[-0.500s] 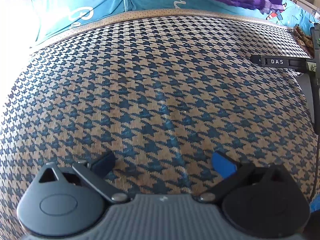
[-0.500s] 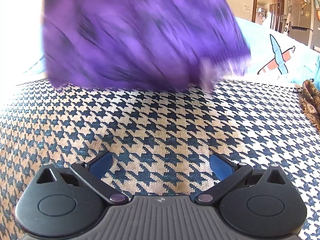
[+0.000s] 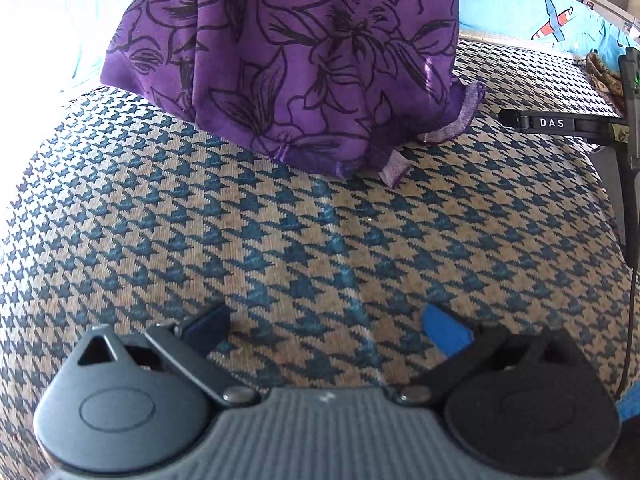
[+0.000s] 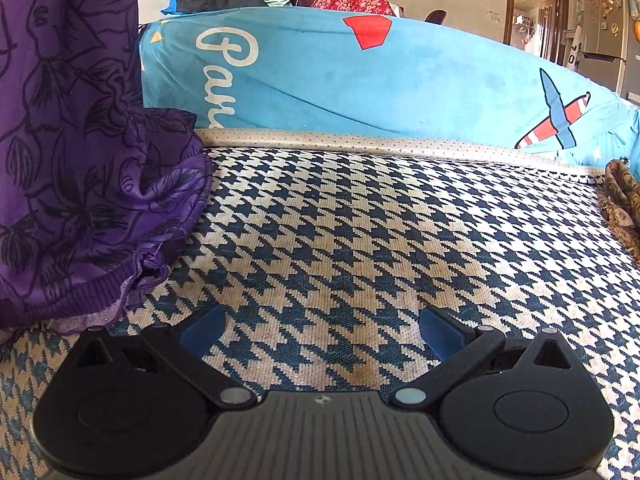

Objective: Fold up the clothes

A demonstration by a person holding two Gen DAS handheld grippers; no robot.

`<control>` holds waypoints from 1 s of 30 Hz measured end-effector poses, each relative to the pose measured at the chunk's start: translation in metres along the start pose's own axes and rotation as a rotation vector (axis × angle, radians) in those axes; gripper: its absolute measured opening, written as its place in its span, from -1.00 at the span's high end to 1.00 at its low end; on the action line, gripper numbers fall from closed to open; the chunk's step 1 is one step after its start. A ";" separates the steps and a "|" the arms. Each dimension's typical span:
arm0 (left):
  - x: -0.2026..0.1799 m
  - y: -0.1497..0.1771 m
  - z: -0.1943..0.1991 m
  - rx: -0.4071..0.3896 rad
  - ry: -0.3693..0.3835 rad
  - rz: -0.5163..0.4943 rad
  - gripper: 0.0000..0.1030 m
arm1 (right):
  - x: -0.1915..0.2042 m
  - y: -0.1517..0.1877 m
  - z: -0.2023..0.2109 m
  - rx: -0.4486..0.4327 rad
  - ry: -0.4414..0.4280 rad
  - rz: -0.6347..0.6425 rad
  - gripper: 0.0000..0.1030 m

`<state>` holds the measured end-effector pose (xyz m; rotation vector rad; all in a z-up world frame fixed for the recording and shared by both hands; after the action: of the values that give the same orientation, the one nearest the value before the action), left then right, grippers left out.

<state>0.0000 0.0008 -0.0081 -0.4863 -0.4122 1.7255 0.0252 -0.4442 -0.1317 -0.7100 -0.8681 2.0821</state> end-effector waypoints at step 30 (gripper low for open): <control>-0.063 0.061 0.065 -0.011 -0.012 -0.014 -1.00 | 0.000 0.000 0.000 0.000 0.000 0.000 -1.00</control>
<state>-0.0741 -0.0737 0.0212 -0.4807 -0.4331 1.7141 0.0252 -0.4444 -0.1321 -0.7096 -0.8682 2.0823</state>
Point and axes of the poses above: each gripper's, at about its wrist camera, not at the fingertips, and z roughly against the way its jaws point, x to its left, y to its underside, the point moved 2 cm from there along -z, roughly the way its jaws point, and after that the axes turned 10 degrees about z, right-handed, at the moved point
